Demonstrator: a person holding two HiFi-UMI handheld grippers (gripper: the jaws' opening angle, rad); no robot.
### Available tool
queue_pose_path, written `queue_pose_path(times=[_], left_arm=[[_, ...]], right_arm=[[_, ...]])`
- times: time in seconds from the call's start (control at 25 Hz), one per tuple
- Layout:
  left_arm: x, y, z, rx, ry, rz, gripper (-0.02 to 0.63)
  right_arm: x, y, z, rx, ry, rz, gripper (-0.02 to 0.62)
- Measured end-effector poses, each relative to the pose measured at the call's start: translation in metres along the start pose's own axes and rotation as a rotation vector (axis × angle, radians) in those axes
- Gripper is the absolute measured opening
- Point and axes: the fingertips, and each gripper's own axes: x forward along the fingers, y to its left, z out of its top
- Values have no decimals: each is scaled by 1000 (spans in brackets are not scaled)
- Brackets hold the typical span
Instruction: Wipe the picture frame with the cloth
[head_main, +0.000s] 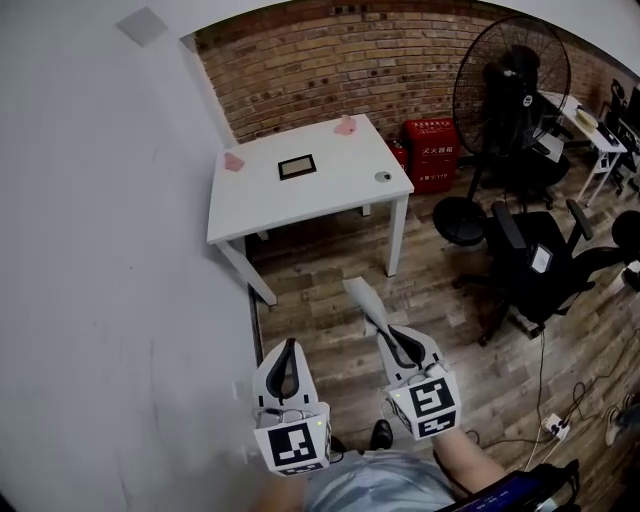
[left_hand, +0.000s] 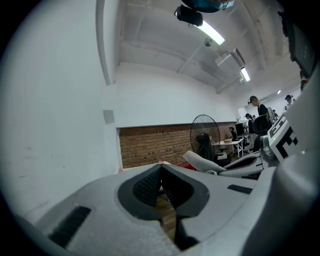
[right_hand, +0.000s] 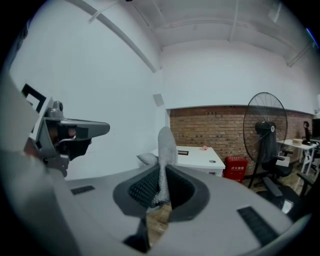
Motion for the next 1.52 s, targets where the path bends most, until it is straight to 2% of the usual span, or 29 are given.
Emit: queue_pose_path(times=[0.16, 0.36, 0.72, 0.92, 1.12, 1.32, 1.52], left_arm=[[6, -1, -5, -5, 20, 27, 9], [23, 11, -15, -30, 44, 45, 9], [100, 76, -37, -51, 65, 49, 9], [162, 120, -43, -34, 50, 23, 9], [212, 148, -25, -50, 13, -2, 9], [248, 168, -8, -35, -40, -30, 9], [270, 177, -16, 13, -48, -59, 9]], right_arm=[[9, -17, -6, 8, 23, 5, 40], [38, -12, -6, -5, 35, 36, 40], [135, -2, -6, 2, 73, 49, 40], [203, -8, 13, 3, 72, 30, 40], [251, -16, 44, -8, 48, 6, 40], [283, -27, 76, -14, -4, -37, 40], [302, -33, 78, -7, -2, -56, 40]])
